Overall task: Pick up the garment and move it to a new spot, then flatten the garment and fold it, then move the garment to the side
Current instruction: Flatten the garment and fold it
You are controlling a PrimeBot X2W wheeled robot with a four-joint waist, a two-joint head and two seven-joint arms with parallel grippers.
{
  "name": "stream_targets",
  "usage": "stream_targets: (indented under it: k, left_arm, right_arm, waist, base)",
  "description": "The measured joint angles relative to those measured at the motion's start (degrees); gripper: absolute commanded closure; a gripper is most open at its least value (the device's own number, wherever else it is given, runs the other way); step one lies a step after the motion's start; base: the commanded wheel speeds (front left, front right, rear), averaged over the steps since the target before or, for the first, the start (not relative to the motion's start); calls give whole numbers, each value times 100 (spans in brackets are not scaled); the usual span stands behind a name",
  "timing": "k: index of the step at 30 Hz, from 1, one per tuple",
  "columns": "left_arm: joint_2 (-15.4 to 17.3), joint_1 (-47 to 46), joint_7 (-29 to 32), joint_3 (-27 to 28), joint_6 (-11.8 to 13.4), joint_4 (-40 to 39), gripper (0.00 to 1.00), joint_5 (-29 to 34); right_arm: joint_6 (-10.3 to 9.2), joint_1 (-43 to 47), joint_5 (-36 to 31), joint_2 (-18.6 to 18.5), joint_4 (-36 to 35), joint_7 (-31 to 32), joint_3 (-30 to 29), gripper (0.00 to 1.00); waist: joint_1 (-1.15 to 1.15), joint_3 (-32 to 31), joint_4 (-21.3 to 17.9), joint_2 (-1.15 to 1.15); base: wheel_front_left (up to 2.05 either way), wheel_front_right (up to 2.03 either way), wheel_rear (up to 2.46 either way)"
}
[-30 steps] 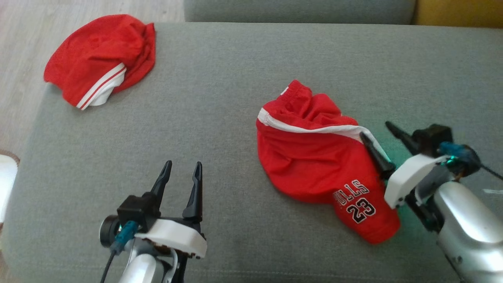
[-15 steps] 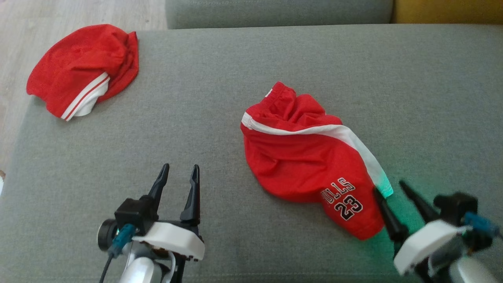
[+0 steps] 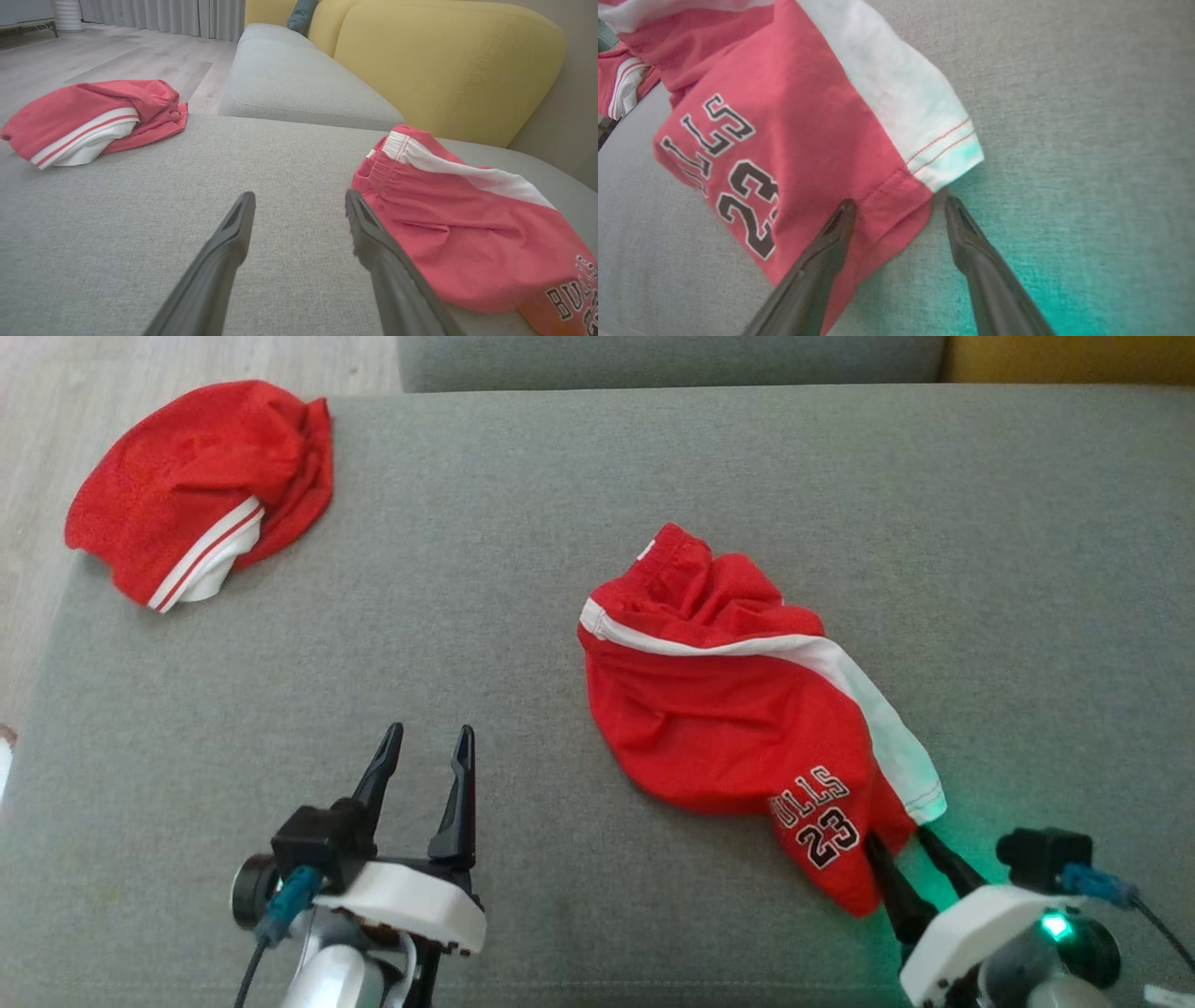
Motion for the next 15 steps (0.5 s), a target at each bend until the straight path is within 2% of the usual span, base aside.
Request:
stream_targets:
  k: [1,2,3,6,15]
  left_arm:
    - [0,-2,0,0,0,0,0,0]
    - [0,-3,0,1,0,0,0,0]
    - [0,-5,0,1,0,0,0,0]
    - [0,-9,0,2,1,0,0,0]
    - [0,-29,0,-3,4,-22,0,0]
  right_arm:
    - [0,-64,0,16,96,3,9,58]
    - [0,-141,0,20,187,15,27,89]
    - [0,-218,3,19,268,25,43,100]
    - [0,-511,-7,1,558,-38,54,100]
    - [0,-1286,-776,-346,978,-252,-726,100]
  waist:
    - [0,5,18,0]
    - [0,10,36,0]
    - [0,14,52,0]
    - [0,35,98,0]
    - [0,136,100,0]
  base:
    - [0,0,0]
    - [0,0,0]
    - [0,0,0]
    - [0,0,0]
    - [0,0,0]
